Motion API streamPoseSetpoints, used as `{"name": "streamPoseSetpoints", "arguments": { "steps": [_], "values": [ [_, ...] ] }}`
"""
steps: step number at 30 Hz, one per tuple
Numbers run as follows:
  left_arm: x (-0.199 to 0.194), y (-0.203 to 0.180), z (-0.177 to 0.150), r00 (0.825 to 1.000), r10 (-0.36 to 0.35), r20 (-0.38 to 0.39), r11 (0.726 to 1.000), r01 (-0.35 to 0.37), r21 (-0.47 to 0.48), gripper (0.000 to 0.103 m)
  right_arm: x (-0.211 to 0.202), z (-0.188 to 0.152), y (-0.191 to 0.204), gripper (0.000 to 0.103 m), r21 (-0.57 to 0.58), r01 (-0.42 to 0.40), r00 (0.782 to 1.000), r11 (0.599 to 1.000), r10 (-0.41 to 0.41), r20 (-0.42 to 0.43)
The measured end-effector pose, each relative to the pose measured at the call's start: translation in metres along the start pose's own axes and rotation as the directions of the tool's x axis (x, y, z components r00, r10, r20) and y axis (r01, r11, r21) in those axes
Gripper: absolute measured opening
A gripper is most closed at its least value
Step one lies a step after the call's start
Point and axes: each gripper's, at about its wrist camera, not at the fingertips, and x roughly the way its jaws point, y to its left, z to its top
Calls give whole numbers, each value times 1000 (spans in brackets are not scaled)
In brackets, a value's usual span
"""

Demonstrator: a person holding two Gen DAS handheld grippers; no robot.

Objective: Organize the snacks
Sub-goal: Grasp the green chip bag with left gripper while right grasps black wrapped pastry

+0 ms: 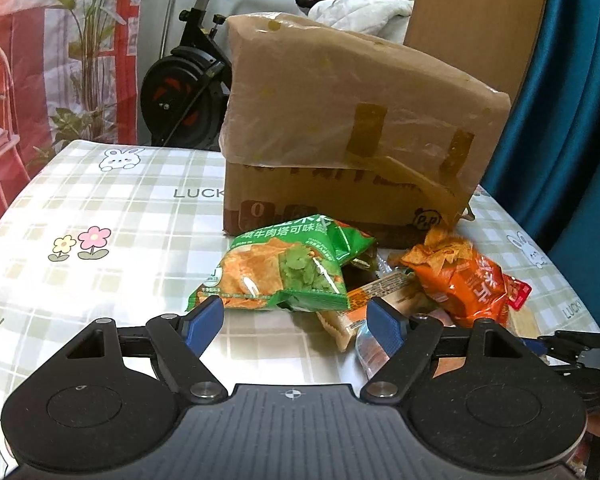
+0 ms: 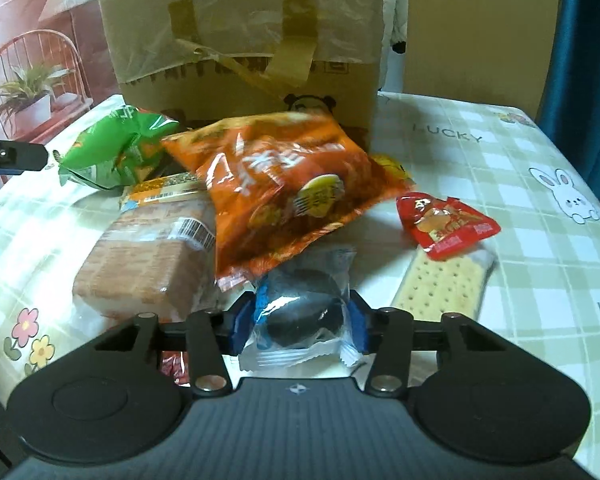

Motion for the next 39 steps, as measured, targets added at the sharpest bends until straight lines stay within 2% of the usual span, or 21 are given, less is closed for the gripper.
{"name": "streamPoseSetpoints", "arguments": {
  "steps": [3, 7, 10, 13, 16, 18, 21, 25, 29, 35, 37, 39],
  "values": [
    [0, -1, -1, 1000, -15, 4, 1000, 15, -1, 81, -17, 2, -1, 49, -16, 46, 997, 999, -45, 65],
    [-3, -5, -2, 999, -31, 11, 999, 31, 14, 81, -38, 16, -8, 49, 3, 47, 982, 999, -47, 182],
    [-7, -4, -1, 999, -36, 28, 999, 35, 11, 81, -39, 31, -12, 49, 37, -20, 983, 999, 13, 182],
    [-10, 0, -3, 999, -43, 33, 999, 43, 20, 82, -40, 36, 0, 49, -4, -66, 983, 998, 66, 174],
    [-10, 5, -4, 999, -49, 19, 998, 48, 33, 82, -37, 41, 12, 49, 14, -186, 973, 982, 182, 144],
    [-10, 7, -3, 999, -35, 17, 998, 34, 45, 82, -37, 46, 24, 49, -15, -206, 969, 978, 207, 136],
    [-14, 7, 1, 998, -40, 37, 996, 37, 76, 82, -44, 56, 33, 49, -28, -229, 959, 973, 231, 166],
    [-9, 1, 7, 999, -26, 46, 991, 20, 131, 87, -50, 75, 35, 49, -52, -196, 952, 979, 202, 228],
    [10, -12, 9, 999, -19, 44, 975, 9, 223, 88, -43, 76, 22, 49, -4, -159, 963, 987, 155, 222],
    [50, -34, 4, 997, 45, 67, 909, -69, 412, 88, -41, 69, 9, 49, 29, -153, 968, 988, 144, 206],
    [67, -34, 5, 997, 66, 43, 898, -78, 432, 88, -40, 69, 6, 49, 37, -154, 969, 987, 144, 202],
    [81, -32, 9, 997, 74, 9, 906, -71, 417, 88, -38, 69, 3, 49, 44, -153, 970, 987, 141, 198]
  ]
}}
